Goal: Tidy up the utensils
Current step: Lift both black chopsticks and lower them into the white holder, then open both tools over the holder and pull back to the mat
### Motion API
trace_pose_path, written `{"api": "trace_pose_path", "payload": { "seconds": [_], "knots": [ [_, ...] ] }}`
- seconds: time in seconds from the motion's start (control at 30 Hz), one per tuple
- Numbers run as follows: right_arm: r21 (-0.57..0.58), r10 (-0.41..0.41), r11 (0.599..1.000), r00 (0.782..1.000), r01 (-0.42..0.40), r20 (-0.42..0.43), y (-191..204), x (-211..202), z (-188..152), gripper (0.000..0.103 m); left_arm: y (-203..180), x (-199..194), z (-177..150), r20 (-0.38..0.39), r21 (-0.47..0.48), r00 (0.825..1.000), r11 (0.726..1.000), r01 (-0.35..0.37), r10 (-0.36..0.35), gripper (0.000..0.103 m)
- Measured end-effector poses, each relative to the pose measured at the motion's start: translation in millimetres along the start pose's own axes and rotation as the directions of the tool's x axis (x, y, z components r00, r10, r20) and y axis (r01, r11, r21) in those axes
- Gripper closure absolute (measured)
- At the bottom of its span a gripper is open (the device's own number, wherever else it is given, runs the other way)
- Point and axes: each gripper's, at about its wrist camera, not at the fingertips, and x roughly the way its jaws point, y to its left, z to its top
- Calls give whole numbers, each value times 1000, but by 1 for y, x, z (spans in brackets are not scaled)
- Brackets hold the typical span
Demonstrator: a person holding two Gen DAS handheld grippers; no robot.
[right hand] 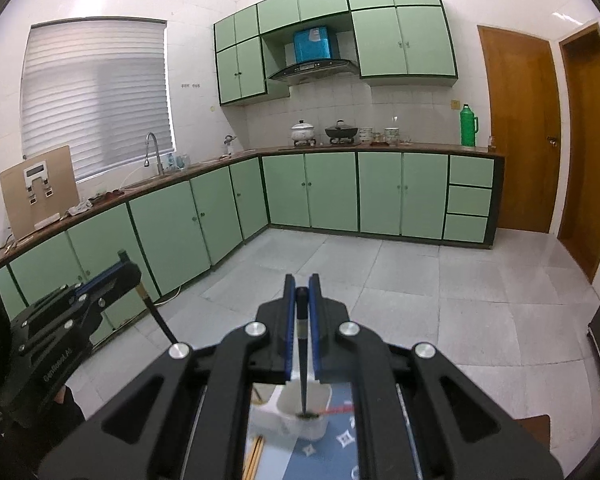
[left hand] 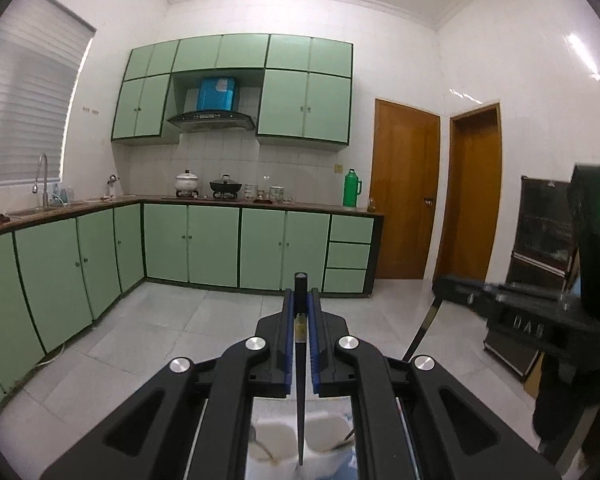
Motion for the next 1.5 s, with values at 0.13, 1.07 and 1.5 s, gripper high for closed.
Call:
{"api": "trace_pose_path", "payload": {
  "seconds": [0.13,1.07,1.5],
  "knots": [
    [-9,-18,1000,1000,18,-22,-6,37,-6,97,3,31,-11,-15,23,1000,1000,-14,15,96],
    [20,-87,996,996,87,16,-10,-23,-103,17,34,-48,-100,-121,-29,991,997,-68,64,40],
    [121,-93,985,962,127,-258,31,-36,-292,13,45,-79,-275,-470,-31,873,987,-161,127,37]
  ]
}}
